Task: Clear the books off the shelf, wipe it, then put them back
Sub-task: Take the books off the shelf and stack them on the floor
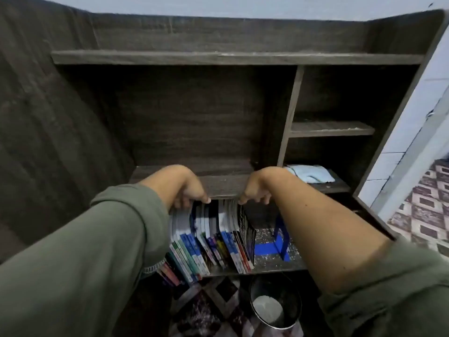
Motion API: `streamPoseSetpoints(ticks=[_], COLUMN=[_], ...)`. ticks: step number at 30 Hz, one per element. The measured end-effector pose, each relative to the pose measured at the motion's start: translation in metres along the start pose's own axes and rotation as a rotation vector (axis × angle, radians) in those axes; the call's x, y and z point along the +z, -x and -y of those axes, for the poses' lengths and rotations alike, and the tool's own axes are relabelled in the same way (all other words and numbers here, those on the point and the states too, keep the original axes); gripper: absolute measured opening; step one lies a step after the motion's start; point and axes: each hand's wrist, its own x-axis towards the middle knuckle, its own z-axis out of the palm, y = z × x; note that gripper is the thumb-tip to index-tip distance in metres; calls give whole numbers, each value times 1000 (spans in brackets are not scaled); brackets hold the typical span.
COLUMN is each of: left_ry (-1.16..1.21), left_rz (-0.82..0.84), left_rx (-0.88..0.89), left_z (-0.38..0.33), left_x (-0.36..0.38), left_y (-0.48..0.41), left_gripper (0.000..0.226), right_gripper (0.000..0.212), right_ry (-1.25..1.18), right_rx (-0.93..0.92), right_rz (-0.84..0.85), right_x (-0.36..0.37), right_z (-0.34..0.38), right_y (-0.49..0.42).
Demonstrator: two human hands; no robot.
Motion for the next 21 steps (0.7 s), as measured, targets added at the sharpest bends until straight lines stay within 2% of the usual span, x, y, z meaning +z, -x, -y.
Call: streamPoseSetpoints(ticks=[3, 7, 10, 13, 16, 21], left_ry=[-17, -78, -190, -267, -217, -267], left_rz=[18, -145, -340, -548, -789, -988], left_rx=[59, 147, 194, 244, 245, 182], left_z=[-5, -14, -10, 3, 22, 35], left_x=[30, 59, 71, 95, 131, 186], left_y=[-31, -75, -112, -141, -161, -183], left_gripper=[73, 66, 59, 48, 45, 51], right_gripper=[54, 53, 49, 68, 72, 68], right_ry=[93, 92, 55, -11, -67, -183], right_rx=[-61, -93, -166, -283, -389, -484], right_rz=[90, 24, -127, -310, -430, -688], right_x=[31, 72, 95, 121, 158, 217], right_z=[-2, -9, -13, -18, -21, -29], right_y=[-18, -59, -104, -141, -164, -173])
